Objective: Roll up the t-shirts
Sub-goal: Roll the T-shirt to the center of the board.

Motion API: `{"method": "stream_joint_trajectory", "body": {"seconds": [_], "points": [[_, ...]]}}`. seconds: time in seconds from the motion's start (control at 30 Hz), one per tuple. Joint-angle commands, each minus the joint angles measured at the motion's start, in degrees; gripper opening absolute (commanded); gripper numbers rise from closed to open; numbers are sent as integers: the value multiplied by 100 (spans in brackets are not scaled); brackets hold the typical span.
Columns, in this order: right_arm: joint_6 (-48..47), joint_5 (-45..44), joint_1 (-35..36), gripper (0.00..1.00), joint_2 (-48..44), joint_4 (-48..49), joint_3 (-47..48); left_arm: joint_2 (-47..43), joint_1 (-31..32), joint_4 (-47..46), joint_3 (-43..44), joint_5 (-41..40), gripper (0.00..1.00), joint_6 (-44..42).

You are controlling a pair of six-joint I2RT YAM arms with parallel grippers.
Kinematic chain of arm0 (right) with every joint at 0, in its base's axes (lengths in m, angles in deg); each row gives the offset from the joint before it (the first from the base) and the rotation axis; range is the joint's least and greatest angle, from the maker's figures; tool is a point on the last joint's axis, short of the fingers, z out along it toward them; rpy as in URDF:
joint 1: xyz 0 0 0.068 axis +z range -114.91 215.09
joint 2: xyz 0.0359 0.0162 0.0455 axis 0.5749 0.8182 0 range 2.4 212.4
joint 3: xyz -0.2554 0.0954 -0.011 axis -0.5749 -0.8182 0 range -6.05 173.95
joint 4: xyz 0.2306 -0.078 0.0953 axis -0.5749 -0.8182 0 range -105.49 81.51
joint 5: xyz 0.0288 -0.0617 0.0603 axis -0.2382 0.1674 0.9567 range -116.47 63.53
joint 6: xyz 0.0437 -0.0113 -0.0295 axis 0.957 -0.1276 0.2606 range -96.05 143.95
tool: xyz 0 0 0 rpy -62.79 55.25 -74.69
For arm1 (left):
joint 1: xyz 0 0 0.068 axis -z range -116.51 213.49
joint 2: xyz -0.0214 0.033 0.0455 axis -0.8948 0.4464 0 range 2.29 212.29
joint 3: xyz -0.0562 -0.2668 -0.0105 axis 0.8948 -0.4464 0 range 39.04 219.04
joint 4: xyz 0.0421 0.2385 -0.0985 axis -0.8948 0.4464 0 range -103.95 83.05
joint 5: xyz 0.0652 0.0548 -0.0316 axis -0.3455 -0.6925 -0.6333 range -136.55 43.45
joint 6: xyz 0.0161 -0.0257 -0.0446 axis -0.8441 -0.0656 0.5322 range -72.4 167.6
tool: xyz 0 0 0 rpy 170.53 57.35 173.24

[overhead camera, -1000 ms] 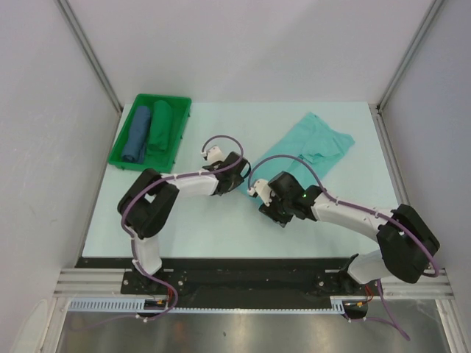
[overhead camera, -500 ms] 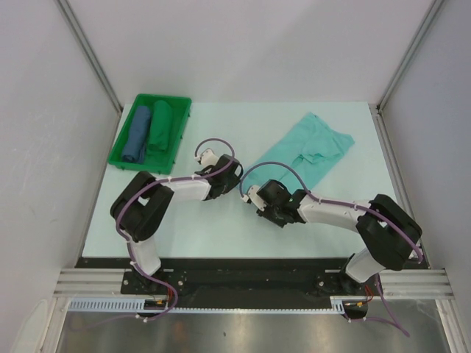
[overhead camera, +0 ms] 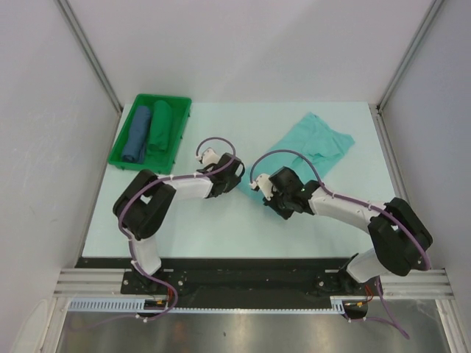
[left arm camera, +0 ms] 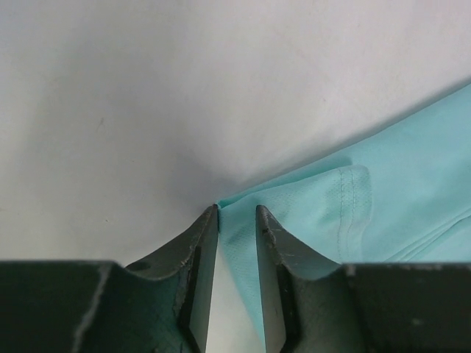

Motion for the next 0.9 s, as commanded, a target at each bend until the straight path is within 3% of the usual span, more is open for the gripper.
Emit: {"method": "stream_joint_trajectory", "body": {"seconds": [0.0, 0.2, 0.43, 0.87], "points": [[-43, 678, -279, 8, -191, -176, 306, 298, 69, 629, 211, -56, 32, 122], [-44, 951, -437, 8, -200, -317, 376, 228, 149, 998, 431, -302, 23, 122], [-52, 1206, -710, 6, -200, -431, 420, 237, 149, 1262, 748, -346, 0, -19], [-158, 1768, -1255, 4, 125, -677, 447, 483, 157, 2071, 1837, -302, 5, -203]]}}
